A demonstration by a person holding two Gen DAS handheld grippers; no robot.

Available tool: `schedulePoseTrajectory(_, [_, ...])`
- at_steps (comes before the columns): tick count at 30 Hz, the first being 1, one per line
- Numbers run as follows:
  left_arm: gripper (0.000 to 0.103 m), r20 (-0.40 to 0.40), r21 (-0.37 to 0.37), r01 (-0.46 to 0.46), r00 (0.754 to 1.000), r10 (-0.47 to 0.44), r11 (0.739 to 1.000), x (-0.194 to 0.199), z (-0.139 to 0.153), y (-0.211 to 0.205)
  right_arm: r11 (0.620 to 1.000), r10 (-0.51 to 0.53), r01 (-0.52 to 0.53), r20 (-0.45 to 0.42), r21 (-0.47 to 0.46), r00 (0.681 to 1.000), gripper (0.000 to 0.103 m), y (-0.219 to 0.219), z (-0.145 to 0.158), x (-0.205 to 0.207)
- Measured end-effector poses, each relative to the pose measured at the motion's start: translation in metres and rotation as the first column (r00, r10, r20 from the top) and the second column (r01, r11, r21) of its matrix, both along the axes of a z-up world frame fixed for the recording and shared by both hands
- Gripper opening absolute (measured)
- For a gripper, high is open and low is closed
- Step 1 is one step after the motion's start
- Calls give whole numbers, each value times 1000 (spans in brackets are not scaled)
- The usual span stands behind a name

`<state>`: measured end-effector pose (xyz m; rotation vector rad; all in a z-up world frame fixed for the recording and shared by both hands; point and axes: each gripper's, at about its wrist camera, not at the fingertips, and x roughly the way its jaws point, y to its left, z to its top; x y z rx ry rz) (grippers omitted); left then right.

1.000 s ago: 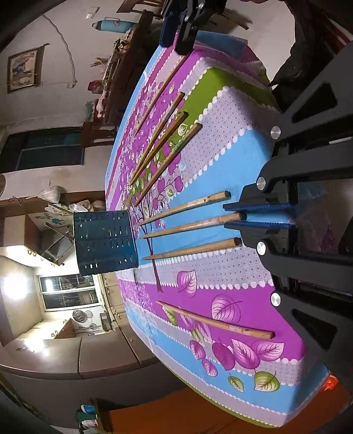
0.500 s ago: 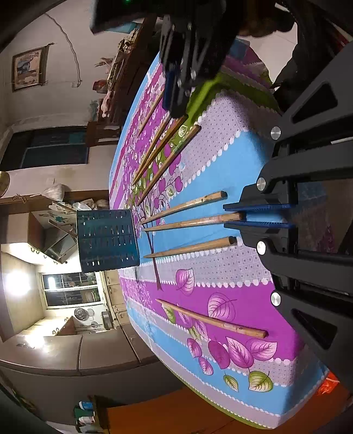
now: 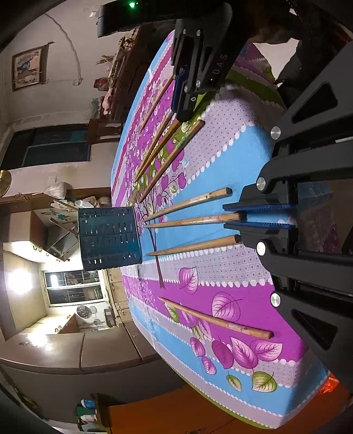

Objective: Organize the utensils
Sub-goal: 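Close the right gripper on a chopstick while the left gripper grasps another, then lift both held chopsticks upright and carry them above the blue holder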

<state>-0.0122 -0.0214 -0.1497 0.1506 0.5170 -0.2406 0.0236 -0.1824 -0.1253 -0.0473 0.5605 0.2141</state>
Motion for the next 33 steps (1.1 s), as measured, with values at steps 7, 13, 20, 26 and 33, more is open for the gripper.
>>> schedulePoseTrajectory(7, [8,-5,-23,-10,1000,9,1000,-1,1,2,999,-9,9,-9,52,1000,7,-3,1,2])
schedulePoseTrajectory(13, [8,29,-22,-14,999,15,1000,-6,9,1,997,-26,26,-4,66,1000,6,-6,7,3])
schedulePoseTrajectory(20, [8,53,-25,-28,998,29,999,-12,18,4,996,-48,44,45,83,998,5,-15,25,-4])
schedulePoseTrajectory(26, [8,113,-9,-38,993,39,999,-22,38,6,996,-62,54,113,72,992,5,-19,47,-15])
schedulePoseTrajectory(33, [8,183,-12,3,983,-1,1000,-32,83,11,999,-24,16,229,37,973,5,-21,92,-28])
